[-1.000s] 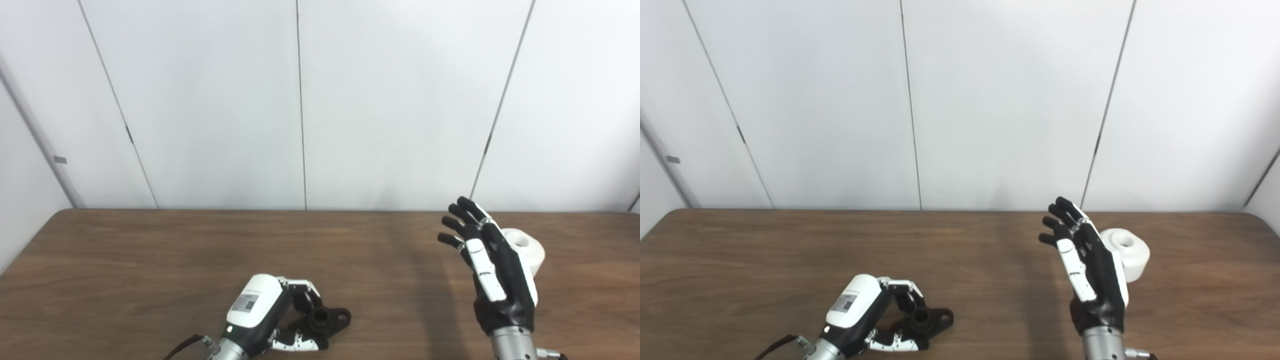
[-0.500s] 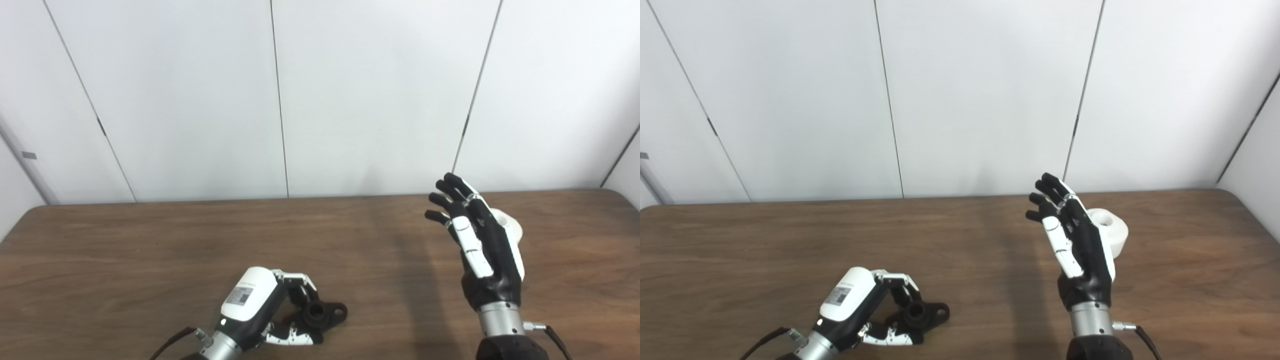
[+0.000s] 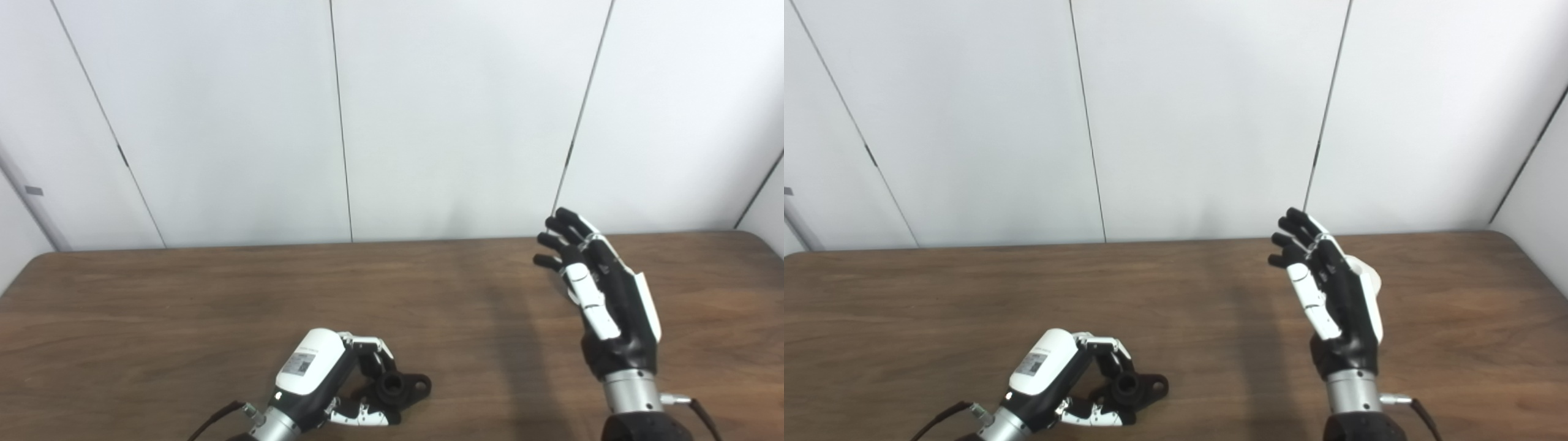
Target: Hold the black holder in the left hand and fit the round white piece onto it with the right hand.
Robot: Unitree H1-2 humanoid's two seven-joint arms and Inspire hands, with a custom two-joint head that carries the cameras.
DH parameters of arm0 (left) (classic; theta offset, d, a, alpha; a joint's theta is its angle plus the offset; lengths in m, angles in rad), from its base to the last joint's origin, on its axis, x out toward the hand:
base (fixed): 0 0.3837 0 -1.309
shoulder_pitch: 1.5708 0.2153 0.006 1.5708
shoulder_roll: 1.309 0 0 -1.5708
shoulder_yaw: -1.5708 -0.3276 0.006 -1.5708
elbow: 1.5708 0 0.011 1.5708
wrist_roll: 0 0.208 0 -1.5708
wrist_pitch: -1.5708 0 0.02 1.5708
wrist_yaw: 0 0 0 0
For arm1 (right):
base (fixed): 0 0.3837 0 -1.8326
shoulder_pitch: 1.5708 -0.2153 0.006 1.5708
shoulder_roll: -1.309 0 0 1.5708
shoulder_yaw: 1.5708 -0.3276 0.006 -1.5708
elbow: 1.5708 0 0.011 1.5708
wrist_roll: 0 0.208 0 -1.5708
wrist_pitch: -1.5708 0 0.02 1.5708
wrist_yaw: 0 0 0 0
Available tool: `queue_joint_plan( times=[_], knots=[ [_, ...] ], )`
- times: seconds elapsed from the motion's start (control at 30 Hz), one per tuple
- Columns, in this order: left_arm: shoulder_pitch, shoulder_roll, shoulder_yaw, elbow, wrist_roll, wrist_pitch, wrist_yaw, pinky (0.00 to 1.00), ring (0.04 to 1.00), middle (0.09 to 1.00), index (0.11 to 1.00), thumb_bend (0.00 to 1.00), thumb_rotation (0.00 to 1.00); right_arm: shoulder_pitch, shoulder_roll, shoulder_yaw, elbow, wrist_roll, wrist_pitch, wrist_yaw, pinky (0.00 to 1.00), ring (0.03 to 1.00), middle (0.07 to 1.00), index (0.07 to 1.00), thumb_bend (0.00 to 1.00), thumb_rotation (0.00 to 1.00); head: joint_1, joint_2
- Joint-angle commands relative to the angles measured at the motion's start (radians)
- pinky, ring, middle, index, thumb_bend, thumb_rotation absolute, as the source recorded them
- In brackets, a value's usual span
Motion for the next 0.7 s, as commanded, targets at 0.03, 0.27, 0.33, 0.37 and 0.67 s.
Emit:
queue_joint_plan(
  times=[0.03, 0.27, 0.33, 0.37, 0.67],
  knots=[
    [0.005, -0.003, -0.008, 0.019, 0.004, -0.014, -0.023, 0.63, 0.499, 0.47, 0.504, 0.52, 0.0, -0.026, -0.035, -0.029, -0.052, -0.014, 0.001, -0.001, 0.68, 0.786, 0.826, 0.815, 0.45, 0.53, 0.0, 0.001],
    [0.0, -0.007, -0.001, 0.035, 0.005, -0.016, -0.021, 0.63, 0.501, 0.468, 0.504, 0.52, 0.0, -0.043, -0.11, -0.071, -0.062, -0.126, -0.003, -0.024, 0.66, 0.76, 0.798, 0.787, 0.63, 0.34, -0.051, -0.009],
    [-0.002, -0.007, 0.001, 0.04, 0.007, -0.017, -0.022, 0.63, 0.497, 0.464, 0.508, 0.52, 0.0, -0.046, -0.127, -0.074, -0.07, -0.174, -0.01, -0.031, 0.66, 0.761, 0.795, 0.784, 0.66, 0.31, -0.056, -0.011],
    [-0.004, -0.008, 0.002, 0.043, 0.008, -0.017, -0.022, 0.63, 0.498, 0.465, 0.508, 0.52, 0.0, -0.048, -0.136, -0.076, -0.073, -0.194, -0.015, -0.032, 0.66, 0.76, 0.792, 0.782, 0.68, 0.29, -0.056, -0.011],
    [-0.007, -0.012, 0.009, 0.074, 0.005, -0.042, -0.013, 0.62, 0.5, 0.469, 0.502, 0.52, 0.0, -0.05, -0.304, -0.108, -0.06, -0.345, -0.037, 0.005, 0.72, 0.804, 0.832, 0.827, 0.81, 0.22, -0.105, -0.034]
  ],
)
